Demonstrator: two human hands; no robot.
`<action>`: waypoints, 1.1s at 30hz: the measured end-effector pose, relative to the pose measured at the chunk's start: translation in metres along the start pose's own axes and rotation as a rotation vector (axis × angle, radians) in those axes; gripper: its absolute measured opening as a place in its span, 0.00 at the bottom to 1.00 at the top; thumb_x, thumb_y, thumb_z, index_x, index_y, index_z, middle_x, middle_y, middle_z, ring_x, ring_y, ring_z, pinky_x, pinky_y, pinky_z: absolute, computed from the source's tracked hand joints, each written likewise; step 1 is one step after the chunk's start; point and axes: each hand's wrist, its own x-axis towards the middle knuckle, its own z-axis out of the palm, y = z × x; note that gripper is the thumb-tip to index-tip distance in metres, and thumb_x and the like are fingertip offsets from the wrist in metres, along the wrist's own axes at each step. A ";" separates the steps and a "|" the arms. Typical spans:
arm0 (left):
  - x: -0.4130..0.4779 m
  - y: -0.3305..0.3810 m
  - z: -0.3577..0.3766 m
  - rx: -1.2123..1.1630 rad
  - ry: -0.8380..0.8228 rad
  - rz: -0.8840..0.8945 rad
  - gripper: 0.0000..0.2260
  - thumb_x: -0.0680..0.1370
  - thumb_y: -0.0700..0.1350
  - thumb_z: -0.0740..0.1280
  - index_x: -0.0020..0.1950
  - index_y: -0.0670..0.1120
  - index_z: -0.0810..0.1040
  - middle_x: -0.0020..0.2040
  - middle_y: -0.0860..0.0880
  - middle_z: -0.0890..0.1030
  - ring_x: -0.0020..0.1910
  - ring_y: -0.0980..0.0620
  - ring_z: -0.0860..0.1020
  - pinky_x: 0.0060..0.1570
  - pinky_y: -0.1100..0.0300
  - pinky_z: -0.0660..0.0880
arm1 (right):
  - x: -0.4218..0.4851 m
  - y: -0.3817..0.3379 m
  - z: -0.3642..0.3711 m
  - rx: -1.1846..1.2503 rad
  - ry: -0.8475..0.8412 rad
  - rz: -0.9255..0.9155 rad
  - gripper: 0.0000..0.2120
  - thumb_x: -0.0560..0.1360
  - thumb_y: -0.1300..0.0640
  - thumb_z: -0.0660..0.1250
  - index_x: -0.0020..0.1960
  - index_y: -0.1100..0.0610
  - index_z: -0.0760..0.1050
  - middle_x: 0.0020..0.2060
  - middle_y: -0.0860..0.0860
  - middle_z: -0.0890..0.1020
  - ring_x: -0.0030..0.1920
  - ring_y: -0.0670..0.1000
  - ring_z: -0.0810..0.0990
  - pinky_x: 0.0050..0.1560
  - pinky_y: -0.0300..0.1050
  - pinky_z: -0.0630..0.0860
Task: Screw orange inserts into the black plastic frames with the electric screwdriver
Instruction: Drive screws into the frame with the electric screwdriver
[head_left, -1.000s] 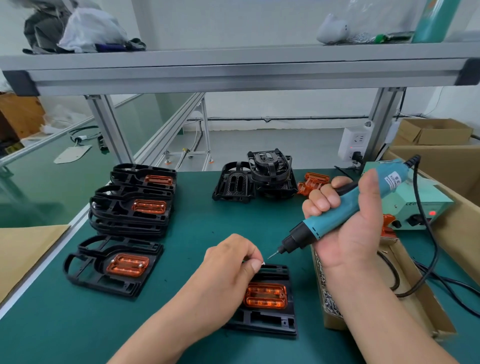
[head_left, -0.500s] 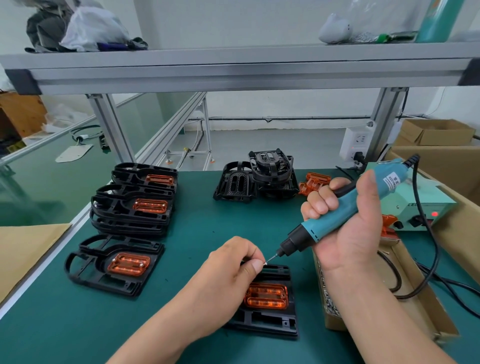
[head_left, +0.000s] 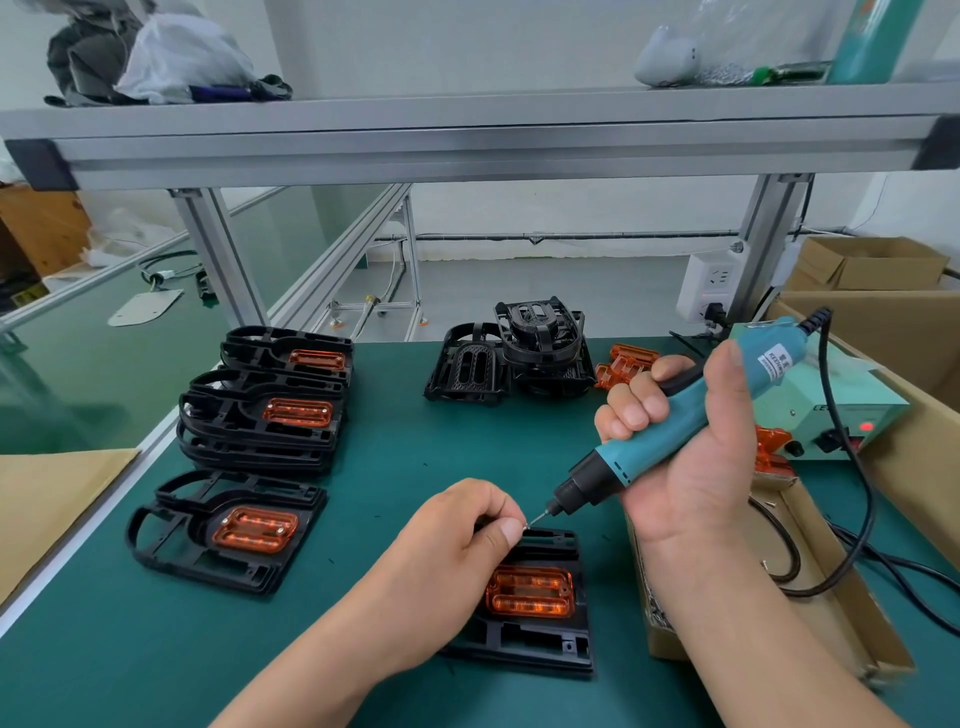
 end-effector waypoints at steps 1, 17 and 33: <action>0.000 0.000 0.000 0.001 -0.002 -0.002 0.06 0.85 0.53 0.63 0.48 0.59 0.76 0.40 0.62 0.77 0.37 0.61 0.72 0.39 0.70 0.69 | 0.000 0.000 0.000 0.001 0.003 0.000 0.20 0.82 0.38 0.64 0.43 0.54 0.75 0.30 0.48 0.71 0.30 0.48 0.70 0.34 0.42 0.71; -0.001 -0.002 0.002 0.002 0.018 0.002 0.07 0.85 0.54 0.62 0.48 0.61 0.75 0.38 0.64 0.76 0.36 0.62 0.72 0.39 0.70 0.69 | 0.000 0.001 0.002 -0.018 0.027 -0.012 0.20 0.78 0.37 0.69 0.42 0.53 0.76 0.30 0.48 0.71 0.31 0.47 0.70 0.34 0.41 0.71; 0.002 0.001 0.004 -0.116 0.037 -0.052 0.03 0.81 0.51 0.70 0.50 0.59 0.80 0.42 0.57 0.84 0.36 0.62 0.75 0.39 0.67 0.72 | -0.002 0.003 0.003 0.019 0.089 -0.016 0.20 0.80 0.37 0.68 0.41 0.53 0.76 0.31 0.48 0.71 0.31 0.47 0.71 0.34 0.40 0.72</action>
